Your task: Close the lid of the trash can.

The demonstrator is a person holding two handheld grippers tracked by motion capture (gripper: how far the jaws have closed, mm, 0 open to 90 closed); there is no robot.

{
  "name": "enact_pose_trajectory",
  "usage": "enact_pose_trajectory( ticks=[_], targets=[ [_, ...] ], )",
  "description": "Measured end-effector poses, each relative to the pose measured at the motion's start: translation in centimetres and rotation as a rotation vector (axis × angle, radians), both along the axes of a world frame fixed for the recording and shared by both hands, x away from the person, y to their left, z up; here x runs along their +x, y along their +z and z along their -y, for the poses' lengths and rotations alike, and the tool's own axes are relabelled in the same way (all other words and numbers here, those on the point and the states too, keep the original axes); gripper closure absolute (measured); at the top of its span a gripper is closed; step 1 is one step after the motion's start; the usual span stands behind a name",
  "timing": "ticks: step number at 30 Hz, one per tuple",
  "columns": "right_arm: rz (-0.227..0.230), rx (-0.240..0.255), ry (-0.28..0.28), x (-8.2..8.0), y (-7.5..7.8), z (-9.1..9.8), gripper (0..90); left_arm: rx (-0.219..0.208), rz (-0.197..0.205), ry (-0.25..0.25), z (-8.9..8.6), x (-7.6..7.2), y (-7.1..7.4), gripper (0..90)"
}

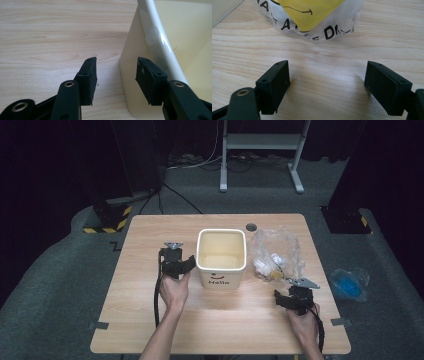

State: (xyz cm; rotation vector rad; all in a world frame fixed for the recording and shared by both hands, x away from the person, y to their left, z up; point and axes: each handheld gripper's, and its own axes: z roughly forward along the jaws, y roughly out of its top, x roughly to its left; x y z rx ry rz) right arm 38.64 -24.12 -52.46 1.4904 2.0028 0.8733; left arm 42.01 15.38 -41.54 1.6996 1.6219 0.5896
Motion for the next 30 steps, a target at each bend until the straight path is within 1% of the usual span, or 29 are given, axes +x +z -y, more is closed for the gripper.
enact_pose_trajectory(
  ticks=[4,5,8,10,12,14,17,18,21,22,23,24,25,27,30],
  targets=[
    [0.0,0.0,0.0,0.0,0.0,0.0,19.9,-0.008,0.013,-0.003,-0.8,-0.3,-0.4,49.1],
    [0.0,0.0,0.0,0.0,0.0,0.0,19.9,-0.003,0.014,-0.008,-1.1,-0.4,-0.5,48.8],
    [0.0,0.0,0.0,0.0,0.0,0.0,19.9,-0.012,0.035,-0.01,-1.7,-0.7,-0.5,48.1],
    [0.0,0.0,0.0,0.0,0.0,0.0,20.0,-0.023,0.04,-0.011,-2.1,-0.9,-0.6,47.8],
    [0.0,0.0,0.0,0.0,0.0,0.0,19.9,-0.016,0.042,-0.019,-2.6,-1.1,-0.7,47.3],
    [0.0,0.0,0.0,0.0,0.0,0.0,20.0,-0.023,0.05,-0.019,-3.0,-1.3,-0.8,47.1],
    [0.0,0.0,0.0,0.0,0.0,0.0,19.9,-0.022,0.057,-0.021,-3.4,-1.5,-1.0,46.6],
    [0.0,0.0,0.0,0.0,0.0,0.0,20.0,-0.018,0.056,-0.023,-3.6,-1.5,-1.0,45.9],
    [0.0,0.0,0.0,0.0,0.0,0.0,19.9,-0.004,0.071,-0.031,-3.9,-1.7,-0.9,44.0],
    [0.0,0.0,0.0,0.0,0.0,0.0,20.0,-0.01,0.079,-0.032,-3.9,-1.8,-0.9,43.5],
    [0.0,0.0,0.0,0.0,0.0,0.0,19.9,-0.011,0.083,-0.034,-4.0,-1.9,-0.8,43.1],
    [0.0,0.0,0.0,0.0,0.0,0.0,19.9,-0.002,0.086,-0.042,-4.1,-2.0,-0.8,42.6],
    [0.0,0.0,0.0,0.0,0.0,0.0,19.9,-0.006,0.09,-0.045,-4.1,-2.0,-0.8,42.4],
    [0.0,0.0,0.0,0.0,0.0,0.0,19.9,0.017,0.097,-0.058,-4.3,-2.3,-0.8,42.2],
    [0.0,0.001,0.0,0.0,0.0,0.0,20.0,0.009,0.107,-0.064,-4.8,-2.6,-0.9,42.0]
  ],
)
